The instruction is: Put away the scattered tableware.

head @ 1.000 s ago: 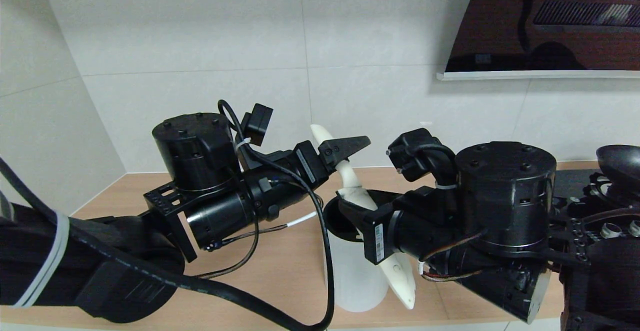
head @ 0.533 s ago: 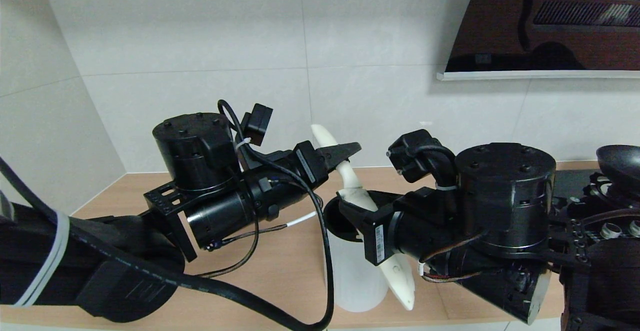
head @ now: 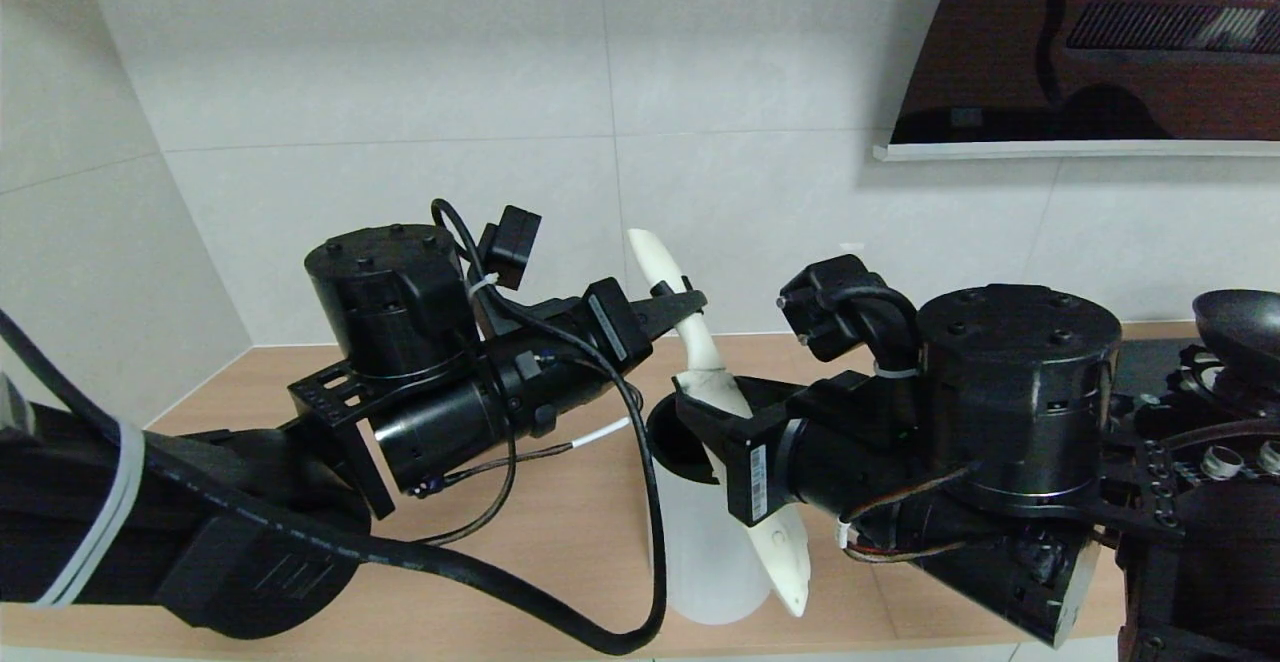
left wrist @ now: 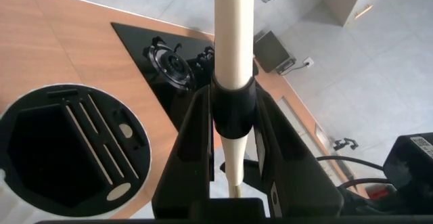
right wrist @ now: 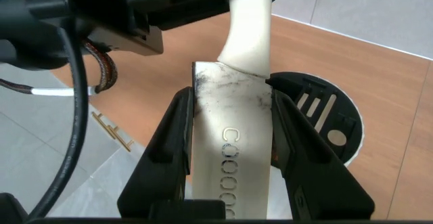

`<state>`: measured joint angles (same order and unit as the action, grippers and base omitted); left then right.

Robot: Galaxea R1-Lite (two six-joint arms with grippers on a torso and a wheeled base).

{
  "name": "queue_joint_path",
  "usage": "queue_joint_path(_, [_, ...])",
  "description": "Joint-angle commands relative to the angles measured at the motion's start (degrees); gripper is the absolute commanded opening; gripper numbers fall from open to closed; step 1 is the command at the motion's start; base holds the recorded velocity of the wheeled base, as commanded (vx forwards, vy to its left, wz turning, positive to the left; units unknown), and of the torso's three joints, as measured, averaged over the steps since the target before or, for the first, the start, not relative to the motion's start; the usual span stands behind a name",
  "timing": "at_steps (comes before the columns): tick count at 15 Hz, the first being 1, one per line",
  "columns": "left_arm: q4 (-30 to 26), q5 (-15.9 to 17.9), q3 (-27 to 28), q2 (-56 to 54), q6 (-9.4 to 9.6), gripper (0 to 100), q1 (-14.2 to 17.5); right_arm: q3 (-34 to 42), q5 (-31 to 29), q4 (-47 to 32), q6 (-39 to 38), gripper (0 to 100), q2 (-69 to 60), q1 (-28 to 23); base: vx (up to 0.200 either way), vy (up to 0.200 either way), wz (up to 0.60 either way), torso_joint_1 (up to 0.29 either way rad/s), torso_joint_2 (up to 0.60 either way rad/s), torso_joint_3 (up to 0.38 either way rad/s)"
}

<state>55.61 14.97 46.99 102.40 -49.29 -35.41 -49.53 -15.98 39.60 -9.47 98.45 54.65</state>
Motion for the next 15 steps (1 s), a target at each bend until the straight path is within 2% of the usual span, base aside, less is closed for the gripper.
queue_joint_path(1, [-0.07, 0.06, 0.11, -0.36, -0.02, 0, -0.01, 0.05, -0.01, 0.13, -0.11, 0, 0.07, 0.02, 0.0, 0.0, 0.0, 0.0, 0.0, 0.0])
queue_joint_path(2, [-0.15, 0.06, 0.47, -0.45, -0.02, 0, -0.01, 0.05, -0.1, 0.13, -0.2, 0, 0.16, 0.02, 0.0, 0.0, 0.0, 0.0, 0.0, 0.0])
queue_joint_path(3, [-0.15, 0.06, 0.47, -0.45, -0.02, 0, -0.01, 0.05, -0.1, 0.13, -0.2, 100, 0.07, -0.07, 0.0, 0.0, 0.0, 0.0, 0.0, 0.0])
queue_joint_path(9, [-0.59, 0.06, 0.91, -2.65, -0.02, 0, -0.01, 0.05, -0.1, 0.48, -0.46, 100, -0.01, -0.07, 0.0, 0.0, 0.0, 0.0, 0.0, 0.0])
queue_joint_path(11, [-3.14, -0.29, 1.96, -3.96, 2.09, 0, 0.87, 0.75, -0.28, 0.48, -0.37, 100, -2.21, -1.74, 0.0, 0.0, 0.0, 0.0, 0.0, 0.0])
queue_joint_path(13, [-13.25, -7.76, 8.02, -6.25, 4.02, 0, 1.49, 2.86, -0.19, 0.22, -0.28, 100, -8.19, -6.05, 0.0, 0.0, 0.0, 0.0, 0.0, 0.0])
queue_joint_path(15, [-22.3, -15.23, 13.12, -7.92, 6.92, 0, 1.49, 3.21, -0.01, 0.48, 0.07, 100, -13.02, -13.08, 0.0, 0.0, 0.0, 0.0, 0.0, 0.0])
